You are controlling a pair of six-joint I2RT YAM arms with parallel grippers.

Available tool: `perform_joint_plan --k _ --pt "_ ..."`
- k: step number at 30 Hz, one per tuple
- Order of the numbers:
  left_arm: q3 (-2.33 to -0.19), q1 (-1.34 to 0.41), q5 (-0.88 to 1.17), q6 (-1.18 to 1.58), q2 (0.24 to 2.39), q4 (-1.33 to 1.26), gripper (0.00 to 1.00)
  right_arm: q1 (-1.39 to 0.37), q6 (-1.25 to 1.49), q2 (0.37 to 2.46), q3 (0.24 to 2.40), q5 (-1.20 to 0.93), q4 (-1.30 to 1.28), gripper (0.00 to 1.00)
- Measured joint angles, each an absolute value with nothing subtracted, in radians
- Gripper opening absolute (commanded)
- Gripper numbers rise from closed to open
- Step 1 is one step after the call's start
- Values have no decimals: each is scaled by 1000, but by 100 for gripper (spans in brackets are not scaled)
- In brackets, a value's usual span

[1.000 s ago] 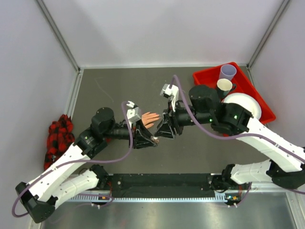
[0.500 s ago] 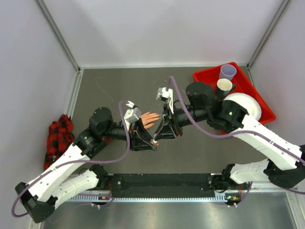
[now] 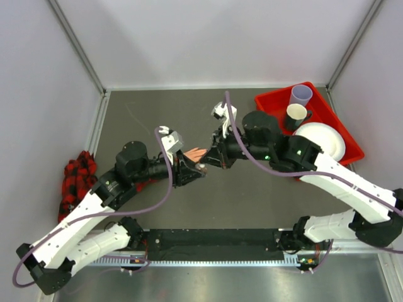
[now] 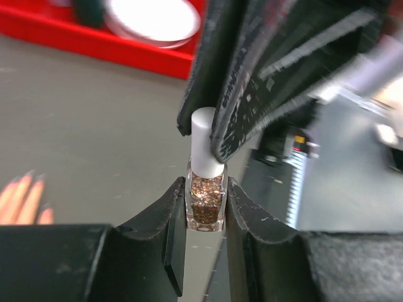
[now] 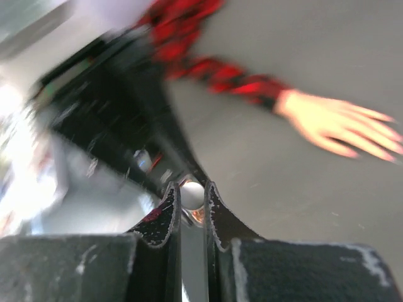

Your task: Paint the nails

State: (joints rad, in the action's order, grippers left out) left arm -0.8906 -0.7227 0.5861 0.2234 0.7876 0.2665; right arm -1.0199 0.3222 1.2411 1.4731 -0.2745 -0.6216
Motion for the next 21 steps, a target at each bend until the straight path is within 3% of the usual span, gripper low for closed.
perform_joint_plan --k 5,9,11,12,15,21 --pt "-890 -728 415 198 821 270 0 -1243 548 1354 1581 403 -696 0" --pt "-882 -726 373 199 842 250 0 -1312 636 1422 1623 662 -743 0" --pt "-865 -726 379 197 844 220 0 -1319 657 1422 1616 694 -749 4" --pt "-857 -726 384 197 840 211 0 -1321 658 1422 1614 698 -748 21" --pt "-831 -721 417 195 811 198 0 -1325 633 1413 1607 645 -739 48" --pt "-821 -712 546 192 748 186 0 -1239 480 1353 1598 312 -730 47"
